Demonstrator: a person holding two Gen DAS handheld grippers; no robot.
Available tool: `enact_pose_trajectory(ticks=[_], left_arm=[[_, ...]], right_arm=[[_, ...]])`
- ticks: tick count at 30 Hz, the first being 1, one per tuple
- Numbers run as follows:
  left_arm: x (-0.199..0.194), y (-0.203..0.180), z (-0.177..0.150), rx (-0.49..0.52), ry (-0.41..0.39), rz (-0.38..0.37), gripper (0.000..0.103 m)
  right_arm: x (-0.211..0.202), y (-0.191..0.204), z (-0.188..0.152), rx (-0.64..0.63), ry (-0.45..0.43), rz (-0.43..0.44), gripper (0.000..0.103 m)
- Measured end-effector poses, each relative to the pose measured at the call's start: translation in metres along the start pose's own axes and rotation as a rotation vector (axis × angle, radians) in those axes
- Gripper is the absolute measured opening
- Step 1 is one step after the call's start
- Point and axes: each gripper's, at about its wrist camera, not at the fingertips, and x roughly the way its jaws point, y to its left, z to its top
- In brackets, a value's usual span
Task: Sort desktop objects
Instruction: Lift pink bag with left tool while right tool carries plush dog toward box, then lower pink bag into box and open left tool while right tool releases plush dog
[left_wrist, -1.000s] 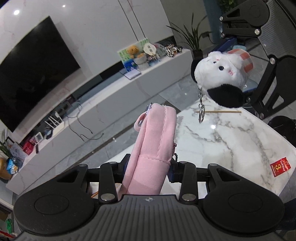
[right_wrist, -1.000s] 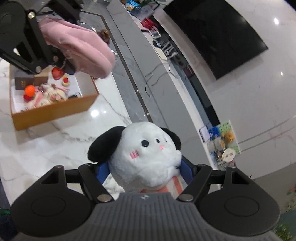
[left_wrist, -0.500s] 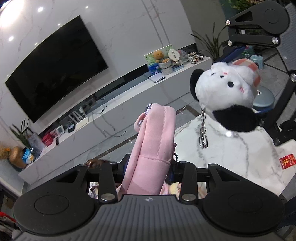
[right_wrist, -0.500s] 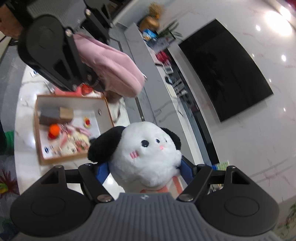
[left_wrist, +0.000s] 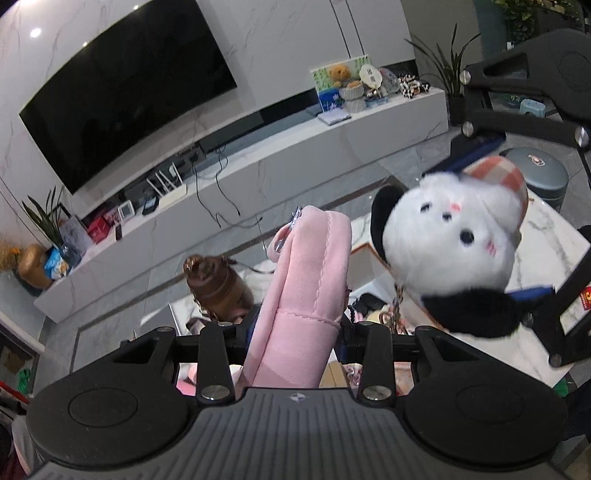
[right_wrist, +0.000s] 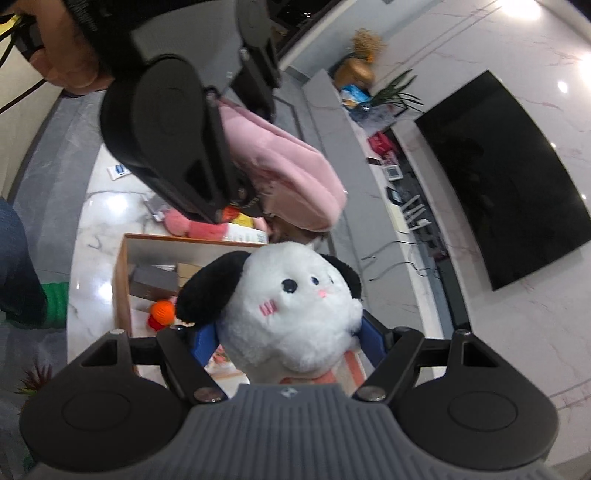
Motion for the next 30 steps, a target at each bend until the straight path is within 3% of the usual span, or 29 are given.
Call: enact_pose_trajectory(ticks=[15,30], left_arm=[[0.076,0.018,-0.039,-0.030,0.113,-0.057,0.043],[0.170,0.015,-0.034,-0.036,0.187,-0.112,0.043]], right_arm=[[0.089,0.028,-0.010,0.028,0.058,0.124,0.077],[0.190,0.002,-0.032,0.037,0.119,0.158,0.077]])
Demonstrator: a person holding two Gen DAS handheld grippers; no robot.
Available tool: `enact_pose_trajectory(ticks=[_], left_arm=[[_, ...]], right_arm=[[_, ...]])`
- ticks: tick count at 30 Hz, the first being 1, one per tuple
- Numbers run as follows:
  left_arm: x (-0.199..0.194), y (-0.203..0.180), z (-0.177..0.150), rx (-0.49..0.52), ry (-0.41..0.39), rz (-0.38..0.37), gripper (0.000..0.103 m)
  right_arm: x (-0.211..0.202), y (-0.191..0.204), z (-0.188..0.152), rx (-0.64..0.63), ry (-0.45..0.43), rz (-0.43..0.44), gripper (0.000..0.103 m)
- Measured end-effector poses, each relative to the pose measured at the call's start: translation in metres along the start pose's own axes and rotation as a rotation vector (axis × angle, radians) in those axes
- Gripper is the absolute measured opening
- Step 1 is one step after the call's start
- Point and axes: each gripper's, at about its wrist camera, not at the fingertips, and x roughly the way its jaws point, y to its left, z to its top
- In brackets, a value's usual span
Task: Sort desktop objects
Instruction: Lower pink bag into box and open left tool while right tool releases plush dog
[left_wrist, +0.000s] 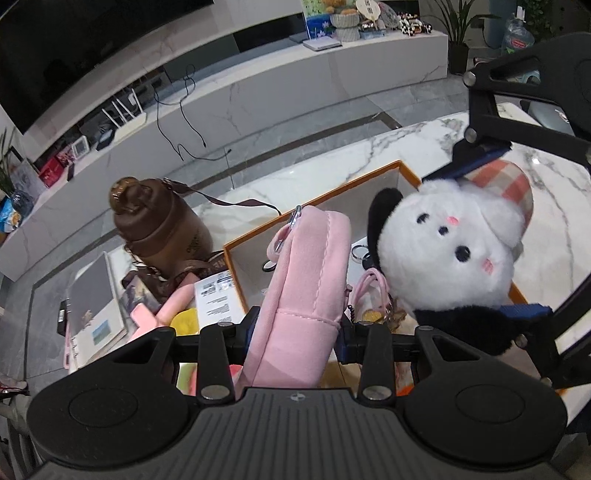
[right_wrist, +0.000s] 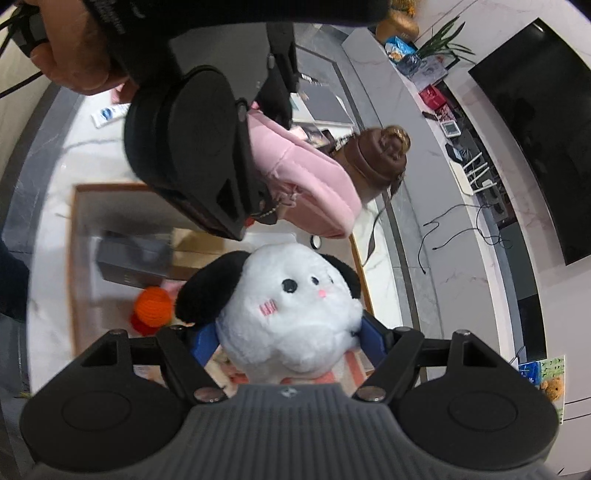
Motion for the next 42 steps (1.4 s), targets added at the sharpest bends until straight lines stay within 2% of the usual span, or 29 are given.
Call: enact_pose_trajectory(ticks=[7,19,28,38,42], left_arm=[[0.036,-0.006,0.017,0.021,0.012,-0.020,0.043],[0.093,-0.012,0.023,0.024,0.092,-0.045,0.040],[0.110,-0.010,0.021,0.013,0.136,-0.035,0.040],[0.121,-0.006,0.024,-0.014,0.144,-0.037,0.040],[0.123,-0.008,0.024,-0.019,0.145,-0.048,0.050]], right_arm=[[0.047,-0.027,-0.010,0.007,0.015,0.022,0.077],[0.097,-0.036,-0.020,-0.044,0.015,0.088,0.077],[0.125,-0.041,-0.021,-0.037,0.011,0.118,0.077],[0.141,-0.044,-0.022,-0.023,0.010,0.155,0.077],[0.151,-0.039,-0.026,-0.018,0.049,0.175,0.078]])
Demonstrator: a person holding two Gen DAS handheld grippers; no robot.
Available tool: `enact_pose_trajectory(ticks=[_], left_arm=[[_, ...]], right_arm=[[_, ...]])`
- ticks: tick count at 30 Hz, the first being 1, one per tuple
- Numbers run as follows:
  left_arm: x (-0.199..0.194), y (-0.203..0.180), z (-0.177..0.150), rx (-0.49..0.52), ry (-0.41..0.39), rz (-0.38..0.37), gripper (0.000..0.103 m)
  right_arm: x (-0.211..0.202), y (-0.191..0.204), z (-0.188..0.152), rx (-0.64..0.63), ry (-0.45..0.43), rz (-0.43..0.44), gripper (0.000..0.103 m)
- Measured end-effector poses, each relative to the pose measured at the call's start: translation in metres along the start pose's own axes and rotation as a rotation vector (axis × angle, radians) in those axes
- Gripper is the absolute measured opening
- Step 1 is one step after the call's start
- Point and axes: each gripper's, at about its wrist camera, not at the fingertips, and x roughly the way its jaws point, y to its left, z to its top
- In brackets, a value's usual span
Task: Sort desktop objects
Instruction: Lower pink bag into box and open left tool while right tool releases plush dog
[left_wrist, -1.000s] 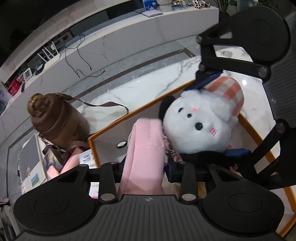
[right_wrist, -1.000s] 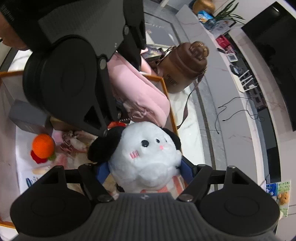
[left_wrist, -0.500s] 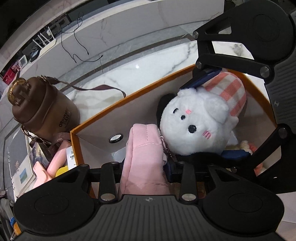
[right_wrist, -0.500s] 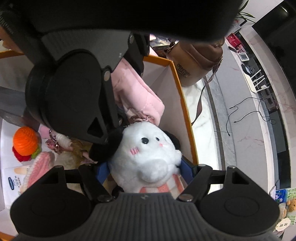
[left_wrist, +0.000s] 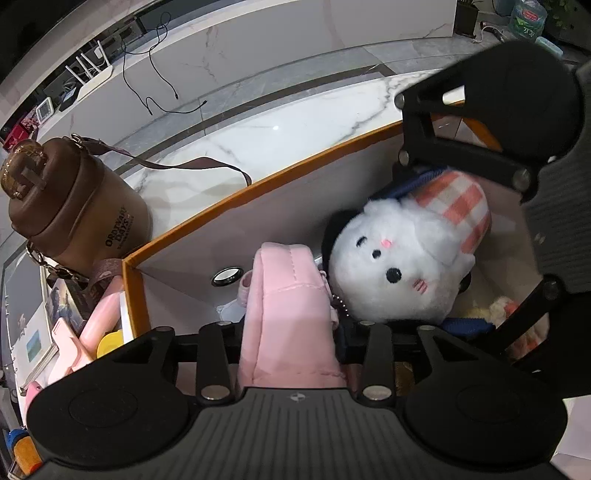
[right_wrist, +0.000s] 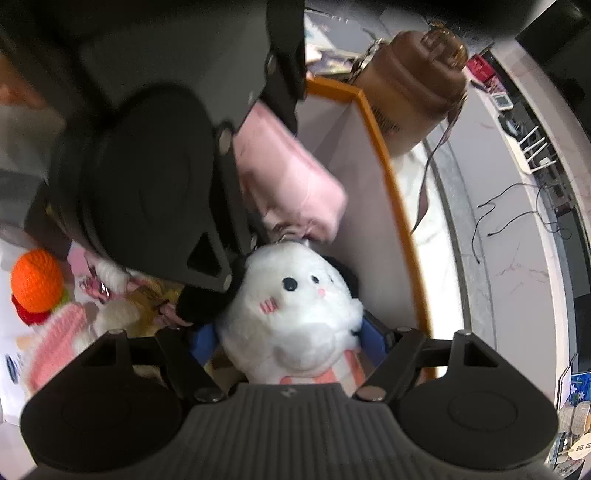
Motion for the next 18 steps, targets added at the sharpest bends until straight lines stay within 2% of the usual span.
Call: enact_pose_trajectory(ticks=[5,13,18], left_arm=[[0.000,-0.002,0.002,0.012,0.007,0.006,0.053],[-0.005,-0.004,0.001,0.000,0.009,0.001,0.058],[-0.013,-0.008,0.000,0.024,-0.012,0.041,0.069]], right_arm=[[0.001,0.000,-0.002,0.027,-0.006,0.000,0.081],[-0.012,0.008,-0.004,-0.008,0.000,-0.034,0.084],[-0.029,0.010,-0.012,-0.007,-0.004,-0.045,0.085]])
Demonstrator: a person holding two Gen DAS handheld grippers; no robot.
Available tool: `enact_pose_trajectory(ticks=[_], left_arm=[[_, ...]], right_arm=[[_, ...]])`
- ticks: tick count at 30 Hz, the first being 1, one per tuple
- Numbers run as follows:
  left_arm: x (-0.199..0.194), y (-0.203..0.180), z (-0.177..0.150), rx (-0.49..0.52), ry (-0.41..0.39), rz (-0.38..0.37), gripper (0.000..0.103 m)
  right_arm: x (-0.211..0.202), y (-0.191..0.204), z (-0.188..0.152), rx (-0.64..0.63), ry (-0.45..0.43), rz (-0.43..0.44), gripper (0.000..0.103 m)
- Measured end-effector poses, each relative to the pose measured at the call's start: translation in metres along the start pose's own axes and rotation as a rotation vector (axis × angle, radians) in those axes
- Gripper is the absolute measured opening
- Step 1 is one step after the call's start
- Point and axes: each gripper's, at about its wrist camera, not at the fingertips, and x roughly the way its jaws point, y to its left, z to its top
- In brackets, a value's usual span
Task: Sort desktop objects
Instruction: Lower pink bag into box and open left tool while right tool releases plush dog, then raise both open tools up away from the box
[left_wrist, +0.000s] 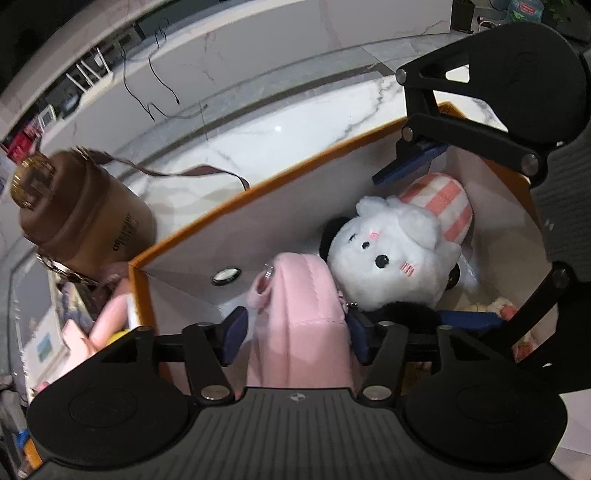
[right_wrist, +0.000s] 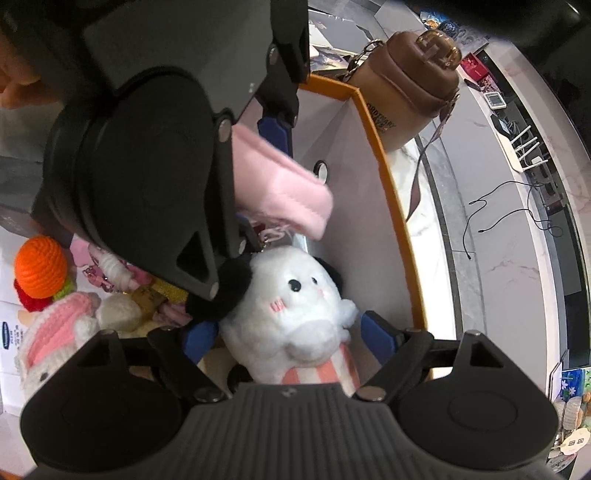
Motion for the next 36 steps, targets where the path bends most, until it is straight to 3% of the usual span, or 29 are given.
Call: enact_pose_trajectory(ticks=[5,24,31,36], left_arm=[[-0.022,0.002,0.002,-0.007,-0.030,0.010,0.070],[-0.178,-0.026,-0.005,0.017,-0.209,0.098,0.074],[-0.216,-0.042,-0.027,-0.056,-0.282,0.092,0.080],[-0.231,-0.044,-0.053,-0.182,-0.343,0.091,0.082]], right_arm=[[-0.018,-0.001,0.003,0.003,-0.003,-0.022,0.086],[-0.179,0.027,0.029,-0.024,-0.085,-0.184,0.092],[-0.215,0.050,0.030,0.068,-0.136,-0.249,0.098],[-0.228,0.066,0.023,0.205,-0.183,-0.287,0.099]])
